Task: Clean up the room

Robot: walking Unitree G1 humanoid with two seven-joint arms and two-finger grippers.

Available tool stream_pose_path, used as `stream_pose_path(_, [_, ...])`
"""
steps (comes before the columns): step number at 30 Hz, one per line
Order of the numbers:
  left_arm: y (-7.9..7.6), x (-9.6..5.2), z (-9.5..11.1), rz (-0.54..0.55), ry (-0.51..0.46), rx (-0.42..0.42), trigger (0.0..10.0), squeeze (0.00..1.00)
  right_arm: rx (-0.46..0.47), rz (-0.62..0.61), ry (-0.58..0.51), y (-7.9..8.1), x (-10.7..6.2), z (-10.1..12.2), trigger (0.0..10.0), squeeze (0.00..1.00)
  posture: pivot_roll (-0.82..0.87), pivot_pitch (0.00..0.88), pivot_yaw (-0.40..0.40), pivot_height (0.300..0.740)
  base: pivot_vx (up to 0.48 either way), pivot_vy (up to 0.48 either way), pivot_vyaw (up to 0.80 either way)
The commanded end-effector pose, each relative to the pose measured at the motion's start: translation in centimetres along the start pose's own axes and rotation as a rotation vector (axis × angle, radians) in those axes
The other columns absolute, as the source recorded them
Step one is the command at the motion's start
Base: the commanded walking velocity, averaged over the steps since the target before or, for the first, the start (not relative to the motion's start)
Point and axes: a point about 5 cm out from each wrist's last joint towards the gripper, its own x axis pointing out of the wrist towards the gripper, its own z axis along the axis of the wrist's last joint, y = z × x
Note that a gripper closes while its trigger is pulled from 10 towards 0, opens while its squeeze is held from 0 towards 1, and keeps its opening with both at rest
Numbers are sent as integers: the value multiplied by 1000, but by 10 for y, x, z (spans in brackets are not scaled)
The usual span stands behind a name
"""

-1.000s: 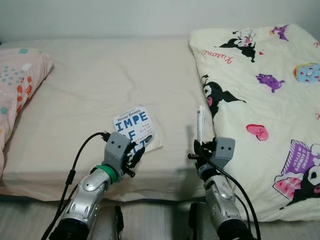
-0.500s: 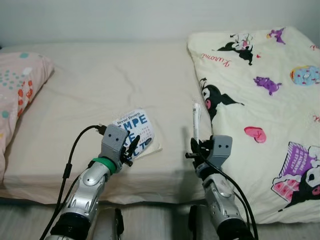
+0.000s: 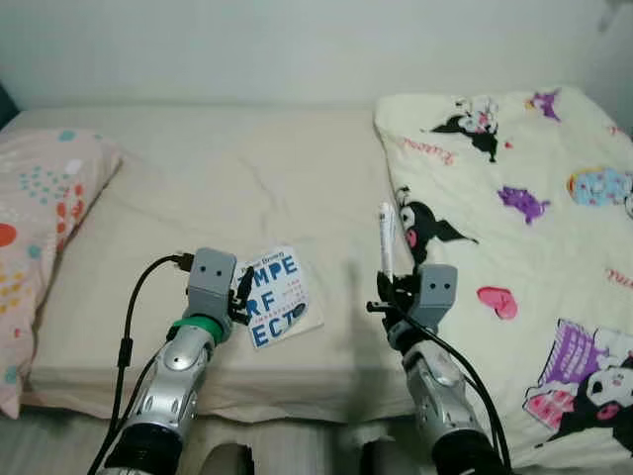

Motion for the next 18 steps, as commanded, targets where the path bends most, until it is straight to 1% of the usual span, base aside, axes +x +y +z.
stream_pose_path(1, [4, -4, -9, 20, 38, -5, 10000, 0, -5, 6, 16, 1, 0, -2, 10000, 0, 48, 0, 44, 698, 0, 0, 0])
stream_pose_path(3, [6, -4, -10, 32, 41, 1, 10000, 0, -13, 9, 19, 0, 0, -1, 10000, 0, 50, 0, 37, 708, 0, 0, 0])
stream_pose_path(9, [4, -5, -10, 16, 40, 31, 10000, 0, -14, 5, 19, -1, 3, 1, 10000, 0, 50, 0, 35, 733, 0, 0, 0])
stream_pose_path(12, [3, -5, -9, 13, 39, 36, 10000, 0, -12, 0, 21, -2, 3, 1, 10000, 0, 52, 0, 36, 738, 0, 0, 0])
stream_pose_path(16, [3, -4, -8, 11, 35, 38, 10000, 0, -2, -26, 34, -5, 3, -1, 10000, 0, 48, 0, 43, 740, 0, 0, 0])
stream_pose_path(18, [3, -4, -10, 16, 49, 28, 10000, 0, 37, -71, 59, -10, 1, -5, 10000, 0, 47, 0, 46, 740, 0, 0, 0])
